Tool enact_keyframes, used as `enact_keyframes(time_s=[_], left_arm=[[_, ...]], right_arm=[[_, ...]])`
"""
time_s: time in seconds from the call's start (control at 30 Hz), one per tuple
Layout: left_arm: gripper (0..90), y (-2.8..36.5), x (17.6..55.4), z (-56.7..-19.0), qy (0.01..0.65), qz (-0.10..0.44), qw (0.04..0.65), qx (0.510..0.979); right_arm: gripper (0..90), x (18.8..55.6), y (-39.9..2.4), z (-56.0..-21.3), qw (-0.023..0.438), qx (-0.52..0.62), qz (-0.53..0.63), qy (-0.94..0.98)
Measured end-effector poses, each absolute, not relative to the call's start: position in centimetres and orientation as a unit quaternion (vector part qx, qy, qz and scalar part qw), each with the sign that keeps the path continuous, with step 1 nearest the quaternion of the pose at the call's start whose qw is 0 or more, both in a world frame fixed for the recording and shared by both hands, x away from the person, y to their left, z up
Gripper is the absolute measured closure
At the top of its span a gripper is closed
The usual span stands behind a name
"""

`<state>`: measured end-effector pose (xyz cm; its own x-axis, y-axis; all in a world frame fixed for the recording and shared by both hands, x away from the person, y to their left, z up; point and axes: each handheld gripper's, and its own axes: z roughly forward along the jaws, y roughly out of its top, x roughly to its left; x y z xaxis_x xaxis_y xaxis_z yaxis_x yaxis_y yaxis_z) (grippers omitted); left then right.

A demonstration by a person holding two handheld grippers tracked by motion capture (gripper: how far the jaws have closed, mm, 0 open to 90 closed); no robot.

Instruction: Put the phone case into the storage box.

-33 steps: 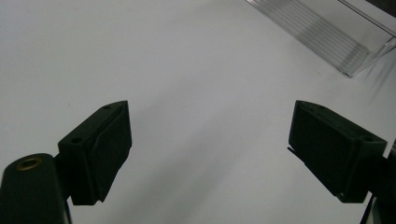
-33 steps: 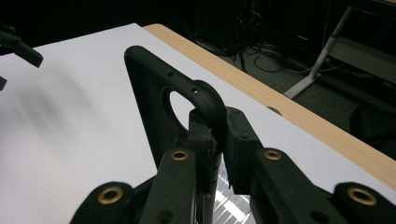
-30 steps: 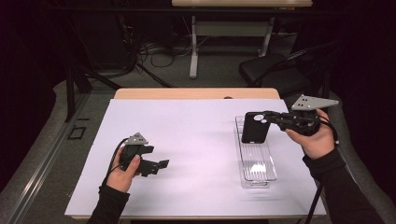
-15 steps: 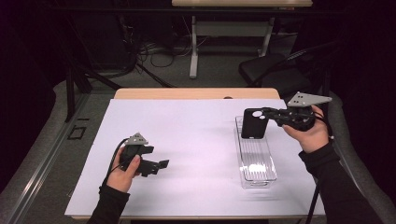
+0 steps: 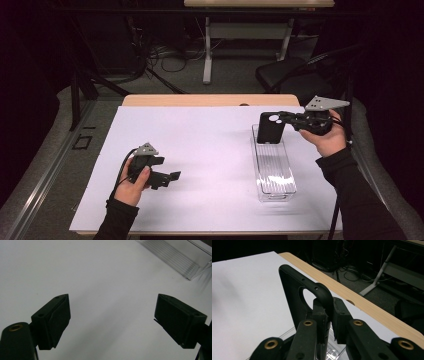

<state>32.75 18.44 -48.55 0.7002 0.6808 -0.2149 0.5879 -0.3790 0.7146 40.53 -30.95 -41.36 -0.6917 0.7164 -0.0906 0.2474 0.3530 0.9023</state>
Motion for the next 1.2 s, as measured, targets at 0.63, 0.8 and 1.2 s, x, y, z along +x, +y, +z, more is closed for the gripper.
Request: enact_keyframes(time_s=[0.63, 0.8, 1.2], left_arm=[[13.7, 18.4, 32.8, -48.9, 0.383, 0.056, 0.402, 0.830], [13.7, 18.4, 32.8, -49.0, 0.384, 0.054, 0.401, 0.830], [13.7, 18.3, 32.8, -49.0, 0.383, 0.056, 0.400, 0.831]], right_arm=[[82.8, 42.9, -30.5, -43.5, 0.260, 0.284, 0.483, 0.787], [82.8, 43.3, -30.6, -44.0, 0.262, 0.284, 0.485, 0.784], [82.9, 43.9, -30.3, -45.0, 0.272, 0.271, 0.478, 0.790]])
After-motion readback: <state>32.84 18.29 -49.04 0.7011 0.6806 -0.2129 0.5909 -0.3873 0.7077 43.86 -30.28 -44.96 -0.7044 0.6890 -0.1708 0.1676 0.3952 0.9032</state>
